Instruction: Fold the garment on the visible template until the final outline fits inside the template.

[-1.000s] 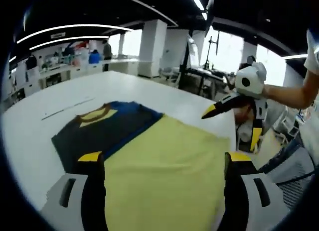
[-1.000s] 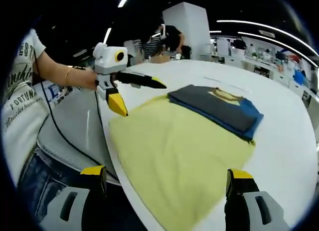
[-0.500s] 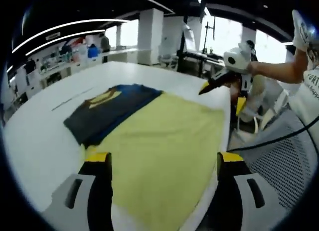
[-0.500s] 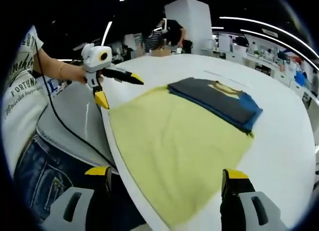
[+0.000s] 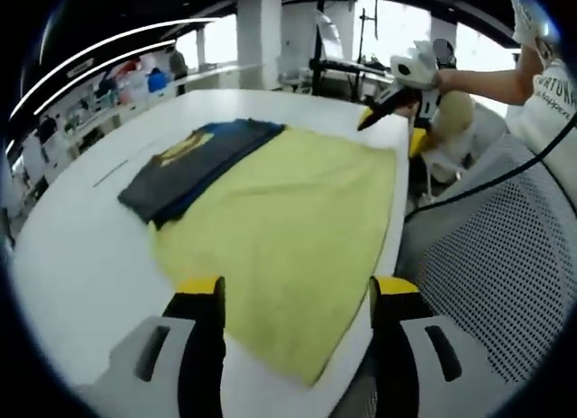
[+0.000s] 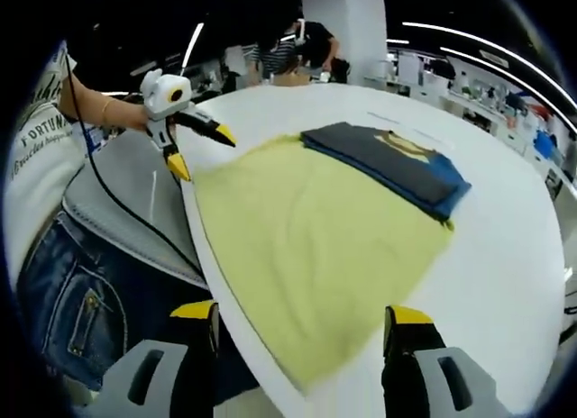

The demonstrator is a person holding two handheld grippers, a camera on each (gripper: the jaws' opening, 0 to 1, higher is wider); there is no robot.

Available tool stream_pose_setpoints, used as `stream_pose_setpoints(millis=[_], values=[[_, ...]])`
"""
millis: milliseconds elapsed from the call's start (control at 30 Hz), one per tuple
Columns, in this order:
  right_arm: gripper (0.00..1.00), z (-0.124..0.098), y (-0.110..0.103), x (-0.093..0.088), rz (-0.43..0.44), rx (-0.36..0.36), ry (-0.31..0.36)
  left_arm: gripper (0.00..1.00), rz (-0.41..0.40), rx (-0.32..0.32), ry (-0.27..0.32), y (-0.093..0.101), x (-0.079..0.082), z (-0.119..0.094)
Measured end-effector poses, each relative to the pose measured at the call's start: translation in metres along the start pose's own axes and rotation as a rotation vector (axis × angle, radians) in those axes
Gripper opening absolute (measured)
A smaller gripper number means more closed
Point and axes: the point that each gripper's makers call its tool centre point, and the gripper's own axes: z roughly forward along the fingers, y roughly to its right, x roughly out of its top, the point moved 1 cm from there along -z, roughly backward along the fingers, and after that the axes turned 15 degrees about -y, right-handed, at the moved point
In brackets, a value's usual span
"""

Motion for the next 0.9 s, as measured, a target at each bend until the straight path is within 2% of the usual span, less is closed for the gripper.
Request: stream_pose_setpoints(millis=[167,233,600,900], values=[[0.6,0.002,0.0,-0.008,-0.022,-0.013,-0.026,0.5,0.008,-0.008,-0.043,0.005,-0.011,0.002],[0.57,0.002,-0.001,-0.01,-0.026,-0.008,-0.033,0.46,-0.034,-0.029,-0.069,0.009,-0.019,0.003],[0.39,0.011,-0.006,-0.029,-0.06,0.011,-0.111,0.31,-0.022,-0.037,-0.117,0.012,-0.035,0.008],[0.31,0.016,-0.006,-0.039,-0.098,-0.001,-0.16,0.27,0.03,-0.023,-0.165,0.016,-0.047,0.009]])
